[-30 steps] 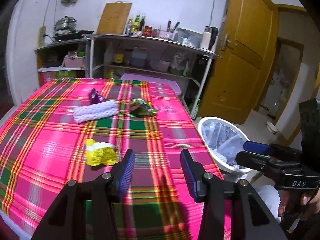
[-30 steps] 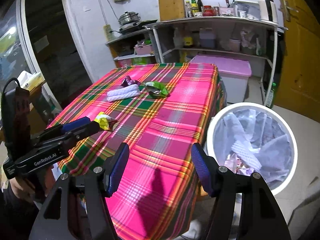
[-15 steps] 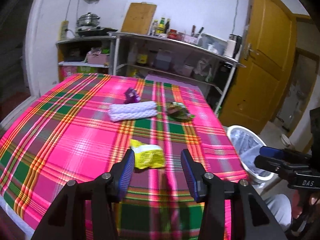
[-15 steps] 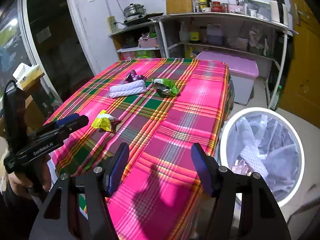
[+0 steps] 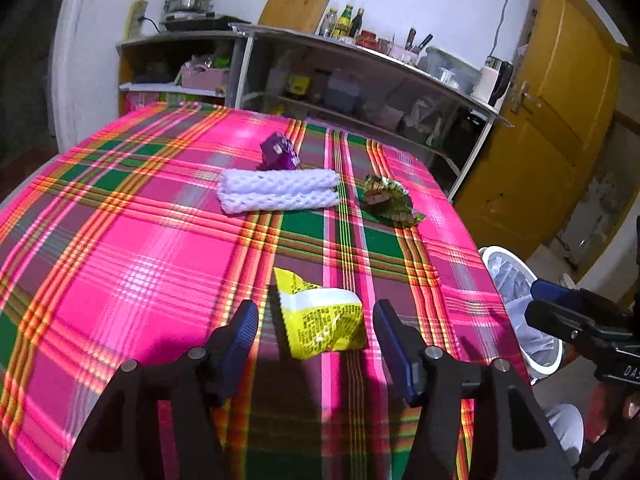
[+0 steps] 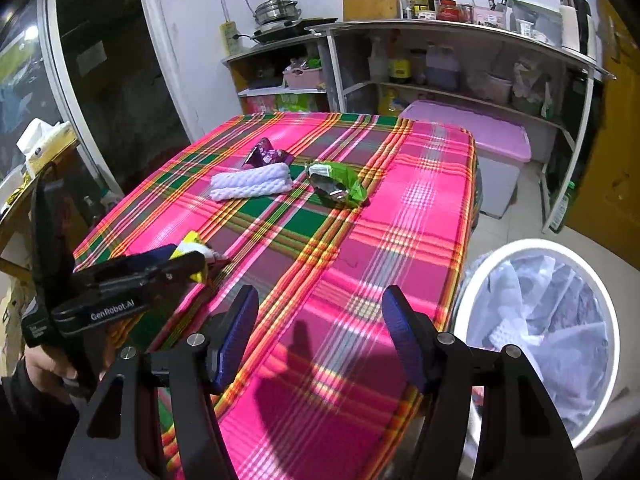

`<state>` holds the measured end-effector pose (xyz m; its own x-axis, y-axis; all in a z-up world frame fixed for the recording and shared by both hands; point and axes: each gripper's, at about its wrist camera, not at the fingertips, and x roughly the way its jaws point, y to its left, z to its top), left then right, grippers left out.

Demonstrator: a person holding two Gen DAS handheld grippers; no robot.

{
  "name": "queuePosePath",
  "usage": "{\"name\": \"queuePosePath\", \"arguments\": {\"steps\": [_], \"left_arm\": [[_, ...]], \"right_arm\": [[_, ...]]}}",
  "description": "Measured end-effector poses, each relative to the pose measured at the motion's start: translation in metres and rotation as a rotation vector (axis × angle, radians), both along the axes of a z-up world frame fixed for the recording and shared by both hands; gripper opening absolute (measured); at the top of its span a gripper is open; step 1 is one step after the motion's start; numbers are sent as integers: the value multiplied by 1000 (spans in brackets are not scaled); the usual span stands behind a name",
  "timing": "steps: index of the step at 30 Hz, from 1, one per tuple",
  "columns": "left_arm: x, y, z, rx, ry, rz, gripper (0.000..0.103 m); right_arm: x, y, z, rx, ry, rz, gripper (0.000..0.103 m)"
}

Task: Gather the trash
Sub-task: 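Move both grippers back over the table toward the yellow snack wrapper, then grasp the yellow snack wrapper with the left gripper while the right grasps the green chip bag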

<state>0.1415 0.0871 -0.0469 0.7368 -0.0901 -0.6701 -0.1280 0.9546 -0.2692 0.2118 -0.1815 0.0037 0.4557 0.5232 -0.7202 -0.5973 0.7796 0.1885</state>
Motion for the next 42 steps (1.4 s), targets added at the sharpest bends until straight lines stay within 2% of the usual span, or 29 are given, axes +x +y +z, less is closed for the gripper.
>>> {"name": "queuePosePath", "arguments": {"steps": [6,10,13,19,27,28,30,31,32,35,42], "left_arm": [[15,-8,-10,13,52,-6,59],[15,-7,-10,7,47,2,47],[15,-4,-10,-7,46,5,42],[16,-1,-11,-31,42,-8,39],[14,4,-12,-76,30,-16,39],[14,4,-12,-79,29,-17,39],[14,4,-12,-83,28,-20,39],[14,4,-12,-85,27,-20,39],[14,4,-12,-88,26,-21,38],[12,4,-12,-97,22,-29,35],[3,-3,-3,-74,-35,-51,35]], "right_arm": [[25,18,-3,-21,-14,24,65],[44,37,-4,-57,-43,54,65],[62,53,-5,-80,-58,74,65],[94,80,-12,-117,-67,95,65],[118,109,-31,-199,-47,124,65],[120,109,-33,-199,-39,122,61],[121,109,-35,-192,-28,119,42],[122,108,-35,-190,-23,114,29],[122,106,-35,-187,-22,105,22],[120,101,-30,-164,-16,97,13],[103,80,-17,-110,-29,72,10]]}}
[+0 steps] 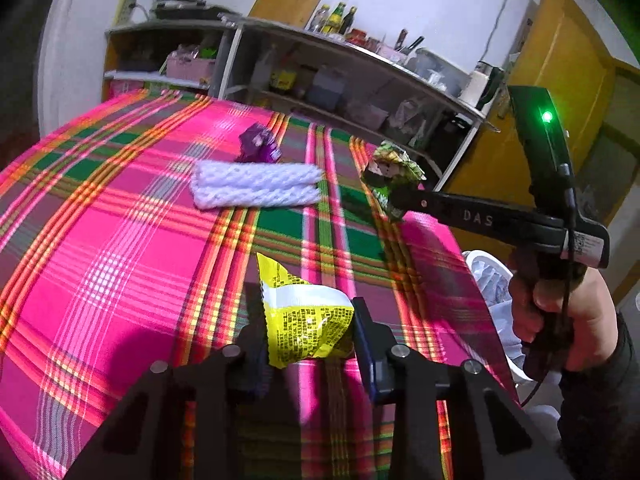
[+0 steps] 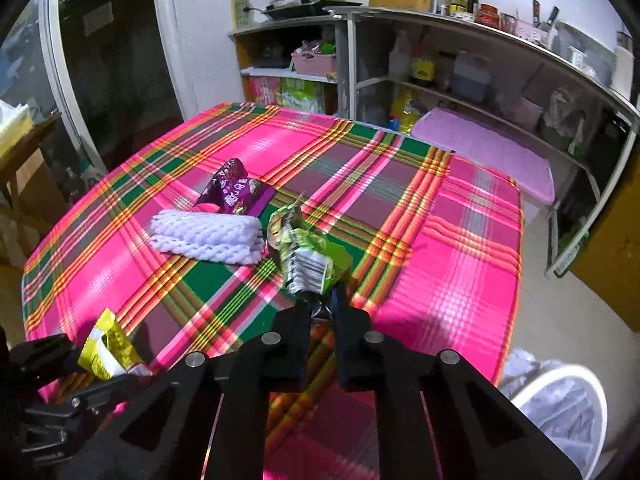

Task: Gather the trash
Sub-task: 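Grasp the yellow snack wrapper with the left gripper while the right grasps the green chip bag, then carry the yellow wrapper and green chip bag over the bin with both grippers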

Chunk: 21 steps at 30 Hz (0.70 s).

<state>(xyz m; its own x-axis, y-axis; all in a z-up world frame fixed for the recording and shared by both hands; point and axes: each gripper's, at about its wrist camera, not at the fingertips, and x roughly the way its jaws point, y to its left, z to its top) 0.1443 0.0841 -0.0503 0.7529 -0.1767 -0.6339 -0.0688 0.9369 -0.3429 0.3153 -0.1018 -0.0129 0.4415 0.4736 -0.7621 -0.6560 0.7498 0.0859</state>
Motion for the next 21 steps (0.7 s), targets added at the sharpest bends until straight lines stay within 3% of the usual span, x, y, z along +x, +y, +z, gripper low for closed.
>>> {"name": "queuePosePath", "arguments": {"steps": [21], "left_arm": [[-33,-67,43,43,-77,-133,35]], "right_arm": [[-93,-113,35,146,0,-140,10]]}}
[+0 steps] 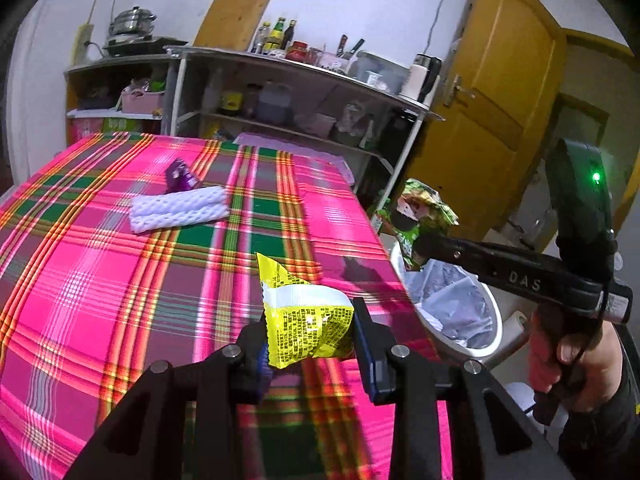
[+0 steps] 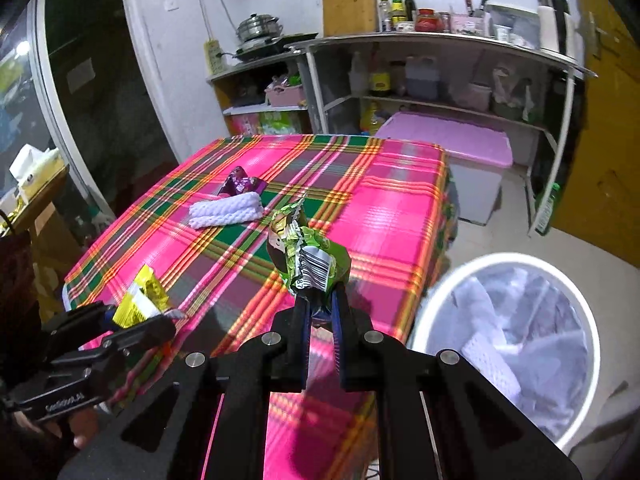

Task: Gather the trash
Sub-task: 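Carry the yellow wrapper and green chip bag over the bin with both grippers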

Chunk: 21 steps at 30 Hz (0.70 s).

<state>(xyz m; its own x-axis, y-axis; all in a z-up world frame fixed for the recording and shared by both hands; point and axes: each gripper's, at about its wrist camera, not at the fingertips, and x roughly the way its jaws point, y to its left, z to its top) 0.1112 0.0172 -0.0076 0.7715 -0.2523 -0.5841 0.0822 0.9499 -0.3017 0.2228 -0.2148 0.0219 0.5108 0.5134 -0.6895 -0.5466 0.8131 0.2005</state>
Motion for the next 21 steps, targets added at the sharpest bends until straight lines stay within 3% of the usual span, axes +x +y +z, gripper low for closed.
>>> {"name": "queuePosePath", "arguments": {"steps": [7,21], "left_arm": [[-3,-26,7,19,-1,-50,35],[14,-78,8,58,4,-176,35]], "right_arm": [[-20,-33,4,16,-4,-49,10],[-22,-97,-3,24,10,-180,10]]}}
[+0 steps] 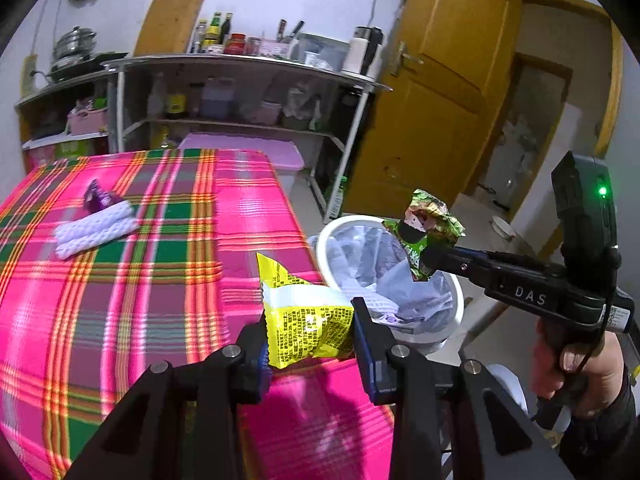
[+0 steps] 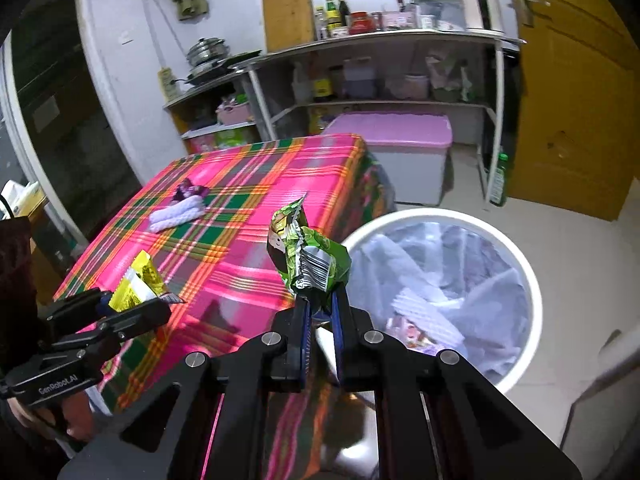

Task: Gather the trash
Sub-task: 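Carry the yellow wrapper and green chip bag over the bin with both grippers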

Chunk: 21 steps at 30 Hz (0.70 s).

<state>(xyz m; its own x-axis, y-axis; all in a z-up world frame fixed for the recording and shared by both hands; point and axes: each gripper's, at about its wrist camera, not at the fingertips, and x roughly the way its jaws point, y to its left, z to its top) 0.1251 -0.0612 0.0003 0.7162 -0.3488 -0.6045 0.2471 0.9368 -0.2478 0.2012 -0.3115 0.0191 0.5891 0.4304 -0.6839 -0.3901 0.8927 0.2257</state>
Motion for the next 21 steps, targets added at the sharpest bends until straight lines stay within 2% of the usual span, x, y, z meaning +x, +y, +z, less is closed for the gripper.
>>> {"name": "queuePosePath", "arguments": {"steps": [8,21], "left_arm": [[21,-33,0,17,4,-67,35],[55,-76,-10,32,33,-142,35]], "right_arm": [[6,-34,-13,1,30,-73,10],[17,-61,-31,-1,73,-127,10]]}}
